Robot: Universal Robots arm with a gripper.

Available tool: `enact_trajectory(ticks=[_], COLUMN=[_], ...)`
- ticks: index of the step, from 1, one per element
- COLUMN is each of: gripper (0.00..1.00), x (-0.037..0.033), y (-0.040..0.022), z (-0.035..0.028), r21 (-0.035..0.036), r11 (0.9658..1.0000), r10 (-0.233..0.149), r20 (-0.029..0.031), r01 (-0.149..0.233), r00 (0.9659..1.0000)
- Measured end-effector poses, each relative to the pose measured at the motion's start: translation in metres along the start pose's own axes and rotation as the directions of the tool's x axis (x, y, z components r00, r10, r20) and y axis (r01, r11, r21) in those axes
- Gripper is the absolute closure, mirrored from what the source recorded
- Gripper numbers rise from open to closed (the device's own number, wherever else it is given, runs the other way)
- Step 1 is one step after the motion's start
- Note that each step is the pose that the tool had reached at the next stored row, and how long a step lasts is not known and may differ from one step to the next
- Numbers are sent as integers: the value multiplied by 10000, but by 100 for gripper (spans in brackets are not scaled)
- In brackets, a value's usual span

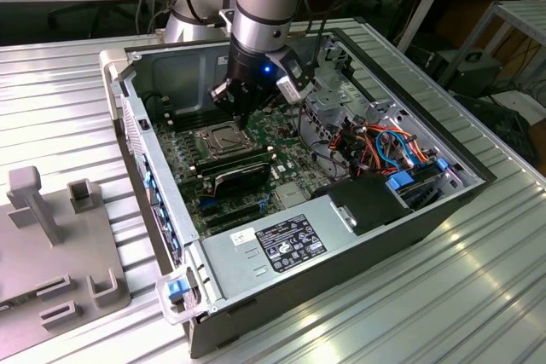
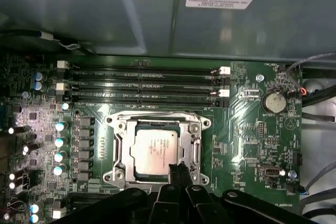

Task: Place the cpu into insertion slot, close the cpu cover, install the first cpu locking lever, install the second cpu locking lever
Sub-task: 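Install the second cpu locking lever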

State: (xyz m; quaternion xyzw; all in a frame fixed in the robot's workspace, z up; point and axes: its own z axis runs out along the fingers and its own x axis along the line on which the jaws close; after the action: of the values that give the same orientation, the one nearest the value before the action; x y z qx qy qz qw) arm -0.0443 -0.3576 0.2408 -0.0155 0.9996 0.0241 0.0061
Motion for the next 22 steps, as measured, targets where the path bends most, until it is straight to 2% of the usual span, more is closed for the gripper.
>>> enact_trajectory(ticks=[2,7,13,17,22], gripper=[89,89,89,89,89], x=[1,3,4,4,4], y=[-51,-117,-166,-205,-218], z=[-2,-6,-8,-10,-6], r21=[0,0,1,27,58], r11=[10000,10000,10000,10000,10000], r10=[0,0,0,0,0], r20=[0,0,0,0,-2], r01=[0,0,0,0,0], r00=[10000,10000,10000,10000,10000])
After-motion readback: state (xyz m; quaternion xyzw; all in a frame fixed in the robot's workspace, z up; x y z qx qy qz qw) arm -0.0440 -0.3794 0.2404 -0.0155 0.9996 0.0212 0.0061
